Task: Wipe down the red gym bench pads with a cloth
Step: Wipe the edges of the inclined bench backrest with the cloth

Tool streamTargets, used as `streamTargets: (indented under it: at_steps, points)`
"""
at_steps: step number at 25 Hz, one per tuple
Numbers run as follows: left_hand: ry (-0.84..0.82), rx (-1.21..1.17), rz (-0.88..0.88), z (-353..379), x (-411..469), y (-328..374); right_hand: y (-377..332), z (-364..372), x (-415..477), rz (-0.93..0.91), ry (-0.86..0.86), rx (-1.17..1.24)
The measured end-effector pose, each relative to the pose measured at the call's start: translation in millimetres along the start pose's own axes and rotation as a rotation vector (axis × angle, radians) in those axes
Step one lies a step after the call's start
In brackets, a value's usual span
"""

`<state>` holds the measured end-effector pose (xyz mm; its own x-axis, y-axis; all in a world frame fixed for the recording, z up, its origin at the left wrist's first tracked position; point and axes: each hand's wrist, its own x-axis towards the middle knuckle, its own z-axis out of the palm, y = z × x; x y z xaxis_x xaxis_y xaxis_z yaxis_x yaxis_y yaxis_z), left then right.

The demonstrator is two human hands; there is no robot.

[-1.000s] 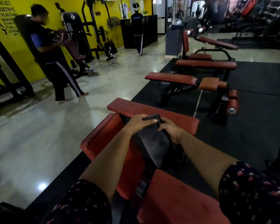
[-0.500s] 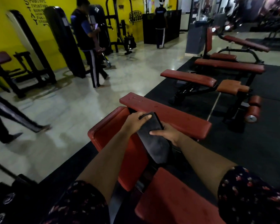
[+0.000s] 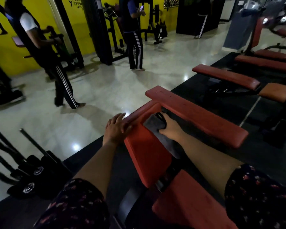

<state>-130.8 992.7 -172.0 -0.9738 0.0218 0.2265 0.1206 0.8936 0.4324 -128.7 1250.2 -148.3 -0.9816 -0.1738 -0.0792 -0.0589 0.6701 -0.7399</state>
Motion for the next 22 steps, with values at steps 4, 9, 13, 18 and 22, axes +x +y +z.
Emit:
streamTargets:
  at_steps: [4,9,13,18,22]
  points:
    - [-0.146,0.001,0.005,6.4,18.2,-33.6,-44.1,24.6,36.3,-0.138,0.302,-0.228]
    - [-0.257,-0.135,0.012,29.0,27.8,-58.9,-72.9,58.2,74.8,-0.516,0.146,-0.882]
    - [-0.232,-0.285,0.039,36.8,25.7,-63.5,-49.9,70.1,78.5,-0.587,0.041,-1.116]
    - [-0.213,-0.246,0.144,40.0,32.0,-67.7,-55.7,59.2,92.0,-0.192,0.058,-1.082]
    - [-0.205,-0.268,0.163,39.9,37.5,-73.0,-74.5,67.9,86.9,-0.424,-0.047,-1.168]
